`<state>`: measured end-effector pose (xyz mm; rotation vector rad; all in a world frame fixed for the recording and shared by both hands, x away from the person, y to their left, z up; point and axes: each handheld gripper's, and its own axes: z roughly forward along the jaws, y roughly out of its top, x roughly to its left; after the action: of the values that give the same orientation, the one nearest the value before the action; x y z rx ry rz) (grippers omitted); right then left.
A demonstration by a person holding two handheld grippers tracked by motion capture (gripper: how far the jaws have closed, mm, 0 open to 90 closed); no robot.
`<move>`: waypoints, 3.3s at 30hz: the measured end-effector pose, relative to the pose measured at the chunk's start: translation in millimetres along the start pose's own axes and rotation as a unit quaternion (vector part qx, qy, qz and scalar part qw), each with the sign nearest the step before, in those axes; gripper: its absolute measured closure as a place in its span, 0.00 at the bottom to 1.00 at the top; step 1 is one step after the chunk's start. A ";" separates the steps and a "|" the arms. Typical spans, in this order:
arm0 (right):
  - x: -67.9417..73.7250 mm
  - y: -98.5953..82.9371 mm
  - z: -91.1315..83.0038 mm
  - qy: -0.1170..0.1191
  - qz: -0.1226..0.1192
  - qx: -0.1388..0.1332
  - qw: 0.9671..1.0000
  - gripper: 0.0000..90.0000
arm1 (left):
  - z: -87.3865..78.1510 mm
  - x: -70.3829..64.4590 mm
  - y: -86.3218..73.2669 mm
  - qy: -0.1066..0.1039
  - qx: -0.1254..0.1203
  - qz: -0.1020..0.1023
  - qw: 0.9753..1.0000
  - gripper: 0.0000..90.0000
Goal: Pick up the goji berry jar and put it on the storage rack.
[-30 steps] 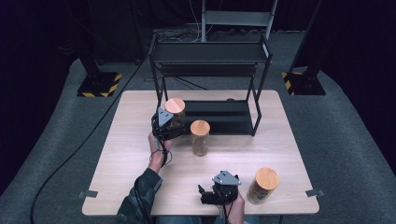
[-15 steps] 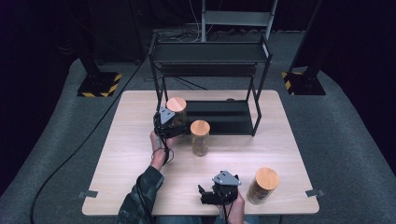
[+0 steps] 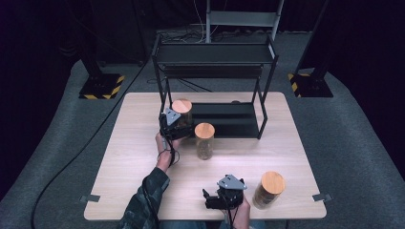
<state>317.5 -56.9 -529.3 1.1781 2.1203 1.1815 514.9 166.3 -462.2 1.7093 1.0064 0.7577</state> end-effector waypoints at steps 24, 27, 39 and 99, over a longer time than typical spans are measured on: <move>0.2 -0.2 -0.3 -0.001 -0.001 -0.001 1.000 0.01 | 17.6 1.0 -1.8 0.009 -0.003 0.001 1.000 0.27; 0.2 -0.2 -0.3 -0.002 -0.002 -0.001 1.000 0.01 | 19.9 1.9 -2.4 0.010 -0.002 0.000 1.000 0.27; 0.4 -0.2 -0.3 -0.002 -0.002 -0.001 1.000 0.01 | 26.5 1.3 -0.6 0.011 -0.003 0.002 1.000 0.27; 0.7 -0.3 -0.4 -0.002 -0.004 0.000 1.000 0.01 | 56.2 14.3 -17.8 0.019 0.006 -0.037 0.999 0.27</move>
<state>316.7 -56.6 -529.3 1.1698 2.1196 1.1744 563.9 158.2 -497.1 1.6641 1.0974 0.7393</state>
